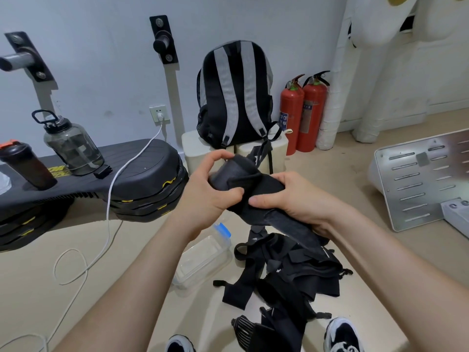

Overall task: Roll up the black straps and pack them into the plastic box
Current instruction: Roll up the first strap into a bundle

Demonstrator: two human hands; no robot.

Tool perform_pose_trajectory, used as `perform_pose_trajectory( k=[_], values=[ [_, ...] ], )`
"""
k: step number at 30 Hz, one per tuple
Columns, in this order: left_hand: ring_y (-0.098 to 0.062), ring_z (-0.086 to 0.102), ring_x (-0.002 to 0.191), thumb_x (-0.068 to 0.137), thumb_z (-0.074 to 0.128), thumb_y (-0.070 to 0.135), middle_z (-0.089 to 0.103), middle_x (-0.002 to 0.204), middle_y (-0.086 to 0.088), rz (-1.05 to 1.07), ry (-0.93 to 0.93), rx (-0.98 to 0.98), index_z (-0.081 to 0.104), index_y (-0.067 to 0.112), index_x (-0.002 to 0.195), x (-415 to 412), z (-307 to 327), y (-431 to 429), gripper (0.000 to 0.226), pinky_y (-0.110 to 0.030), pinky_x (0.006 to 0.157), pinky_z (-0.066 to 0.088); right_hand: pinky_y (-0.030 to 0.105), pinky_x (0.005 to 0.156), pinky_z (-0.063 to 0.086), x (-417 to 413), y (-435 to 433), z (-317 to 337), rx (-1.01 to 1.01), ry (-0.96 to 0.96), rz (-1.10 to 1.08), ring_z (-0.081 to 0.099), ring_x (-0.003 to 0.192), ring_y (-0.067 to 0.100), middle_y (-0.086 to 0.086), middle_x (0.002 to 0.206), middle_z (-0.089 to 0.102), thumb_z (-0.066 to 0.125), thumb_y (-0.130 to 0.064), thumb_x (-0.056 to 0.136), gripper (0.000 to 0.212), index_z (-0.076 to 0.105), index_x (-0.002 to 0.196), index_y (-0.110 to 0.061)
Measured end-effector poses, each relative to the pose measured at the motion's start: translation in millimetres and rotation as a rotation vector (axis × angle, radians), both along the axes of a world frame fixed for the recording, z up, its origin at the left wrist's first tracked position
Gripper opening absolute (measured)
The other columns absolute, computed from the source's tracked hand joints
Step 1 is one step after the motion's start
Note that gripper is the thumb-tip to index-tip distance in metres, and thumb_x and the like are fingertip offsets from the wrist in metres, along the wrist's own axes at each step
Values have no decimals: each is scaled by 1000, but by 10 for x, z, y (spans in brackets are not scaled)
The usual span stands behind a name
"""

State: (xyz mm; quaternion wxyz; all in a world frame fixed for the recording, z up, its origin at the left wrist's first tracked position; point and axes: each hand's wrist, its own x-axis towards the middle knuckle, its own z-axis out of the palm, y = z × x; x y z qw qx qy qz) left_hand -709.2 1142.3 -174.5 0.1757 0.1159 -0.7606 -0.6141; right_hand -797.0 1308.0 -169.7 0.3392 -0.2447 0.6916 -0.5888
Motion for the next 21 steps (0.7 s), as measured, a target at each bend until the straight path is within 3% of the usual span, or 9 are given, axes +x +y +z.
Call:
perform_pose_trajectory(
  k=[5, 7, 9, 11, 14, 18, 21],
  values=[
    [1, 59, 114, 75, 76, -1, 64, 122, 14, 71, 74, -329, 64, 38, 124, -38, -82, -6, 64, -16, 97, 45, 37, 79, 55, 31, -62, -69, -12, -90, -36, 70, 77, 23, 20, 94, 75, 77, -8, 82, 26, 70, 104, 6],
    [1, 54, 115, 75, 78, 1, 60, 123, 9, 87, 81, -466, 62, 37, 129, -42, -122, -32, 67, -5, 97, 36, 33, 73, 54, 46, -77, -92, -33, -136, -24, 69, 74, 22, 20, 90, 73, 76, -7, 83, 25, 70, 101, 9],
    [-5, 49, 117, 81, 76, 6, 54, 126, 3, 38, 93, -570, 60, 33, 134, -47, -173, -16, 61, -3, 99, 32, 25, 62, 55, 56, -83, -114, -60, -163, -39, 68, 64, 17, 14, 77, 72, 71, -2, 86, 7, 70, 88, 4],
    [-6, 44, 120, 91, 64, 21, 48, 127, 1, -15, 91, -595, 59, 31, 136, -54, -198, 20, 47, -4, 102, 29, 18, 50, 49, 60, -83, -141, -74, -172, -53, 63, 52, 8, 3, 60, 67, 65, 2, 90, 17, 64, 74, -5],
    [-2, 43, 120, 104, 50, 22, 47, 126, 3, -46, 48, -466, 62, 29, 133, -43, -157, 34, 32, -1, 97, 29, 18, 46, 42, 74, -86, -155, -40, -136, -45, 56, 49, 9, 2, 56, 61, 62, 1, 92, 23, 60, 71, -7],
    [-3, 58, 114, 88, 71, 7, 61, 124, 4, 35, 56, -132, 67, 30, 124, -4, -50, 45, 43, -15, 95, 46, 19, 49, 46, 74, -104, -145, -32, -116, -63, 60, 55, 11, 7, 66, 67, 63, -1, 92, 14, 66, 79, -5],
    [-13, 65, 111, 68, 82, 18, 65, 123, 1, 94, -74, 129, 61, 23, 131, -34, -9, -22, 67, -28, 95, 53, 33, 71, 55, 97, -103, -126, -21, -87, -24, 67, 72, 21, 15, 81, 71, 63, 1, 92, 5, 68, 91, 2]
  ],
)
